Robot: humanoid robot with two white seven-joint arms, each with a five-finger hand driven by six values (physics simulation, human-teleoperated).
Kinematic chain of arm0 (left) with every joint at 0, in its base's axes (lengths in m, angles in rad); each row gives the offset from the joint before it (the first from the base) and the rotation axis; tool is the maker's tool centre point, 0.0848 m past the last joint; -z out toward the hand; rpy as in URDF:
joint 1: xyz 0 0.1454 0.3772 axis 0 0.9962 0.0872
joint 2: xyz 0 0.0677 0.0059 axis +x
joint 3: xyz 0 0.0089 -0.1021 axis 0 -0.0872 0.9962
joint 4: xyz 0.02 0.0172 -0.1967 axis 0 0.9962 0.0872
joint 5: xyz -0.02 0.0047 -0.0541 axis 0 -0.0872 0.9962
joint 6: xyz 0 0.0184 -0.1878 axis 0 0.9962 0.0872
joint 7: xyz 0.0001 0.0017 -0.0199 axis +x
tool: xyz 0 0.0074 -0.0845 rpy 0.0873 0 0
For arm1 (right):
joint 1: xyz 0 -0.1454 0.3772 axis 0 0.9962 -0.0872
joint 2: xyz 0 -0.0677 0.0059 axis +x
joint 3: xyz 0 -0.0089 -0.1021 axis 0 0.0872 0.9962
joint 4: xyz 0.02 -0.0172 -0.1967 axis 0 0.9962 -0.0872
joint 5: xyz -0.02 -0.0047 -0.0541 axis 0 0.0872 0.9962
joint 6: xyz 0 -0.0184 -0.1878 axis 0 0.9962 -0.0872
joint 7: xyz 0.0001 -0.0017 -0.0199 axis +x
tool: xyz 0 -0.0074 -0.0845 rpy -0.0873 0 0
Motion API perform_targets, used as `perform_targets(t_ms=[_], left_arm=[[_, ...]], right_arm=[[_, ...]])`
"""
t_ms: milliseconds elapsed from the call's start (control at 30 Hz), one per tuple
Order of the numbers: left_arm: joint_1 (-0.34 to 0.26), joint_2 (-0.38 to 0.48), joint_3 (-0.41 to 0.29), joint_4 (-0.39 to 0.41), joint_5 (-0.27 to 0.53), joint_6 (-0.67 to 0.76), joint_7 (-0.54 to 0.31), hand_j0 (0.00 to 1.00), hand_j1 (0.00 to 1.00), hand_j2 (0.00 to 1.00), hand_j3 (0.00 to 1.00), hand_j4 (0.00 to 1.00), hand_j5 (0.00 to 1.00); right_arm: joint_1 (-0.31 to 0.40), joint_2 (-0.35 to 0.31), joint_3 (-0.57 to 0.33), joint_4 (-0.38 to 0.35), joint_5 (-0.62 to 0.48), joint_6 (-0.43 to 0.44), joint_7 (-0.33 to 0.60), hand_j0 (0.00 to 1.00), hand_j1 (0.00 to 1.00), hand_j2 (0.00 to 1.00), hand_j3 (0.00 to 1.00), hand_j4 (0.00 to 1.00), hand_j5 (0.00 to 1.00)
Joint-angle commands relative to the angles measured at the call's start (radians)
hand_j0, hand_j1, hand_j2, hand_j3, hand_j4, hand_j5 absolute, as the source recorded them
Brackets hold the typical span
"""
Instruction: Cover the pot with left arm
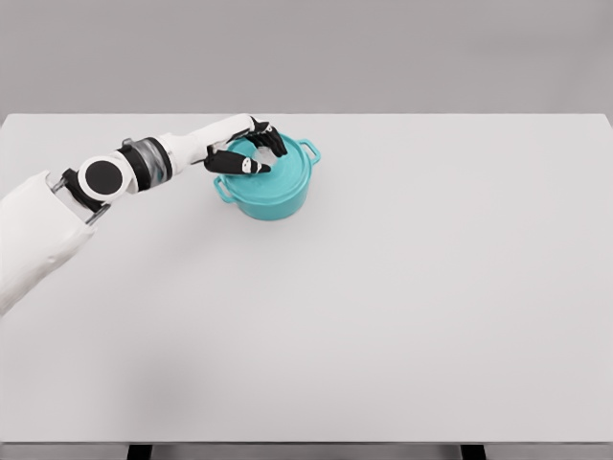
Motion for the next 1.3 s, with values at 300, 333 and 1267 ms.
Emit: perform_targets(t_ms=[300, 333, 1267], left_arm=[[-0.006, 0.000, 0.000, 0.002, 0.001, 0.002, -0.001, 0.51, 0.51, 0.51, 0.51, 0.51, 0.51], [-0.008, 0.000, 0.000, 0.005, 0.001, 0.002, -0.001, 0.51, 0.51, 0.51, 0.51, 0.51, 0.51], [-0.020, -0.021, -0.002, 0.037, -0.002, 0.000, -0.001, 0.78, 0.78, 0.78, 0.78, 0.78, 0.78]], right_arm=[[0.000, 0.000, 0.001, 0.001, 0.000, 0.000, 0.000, 1.00, 1.00, 1.00, 1.00, 1.00, 1.00], [0.000, 0.000, -0.001, 0.001, 0.000, 0.000, 0.000, 1.00, 1.00, 1.00, 1.00, 1.00, 1.00], [0.000, 0.000, 0.001, 0.000, 0.000, 0.000, 0.000, 1.00, 1.00, 1.00, 1.00, 1.00, 1.00]])
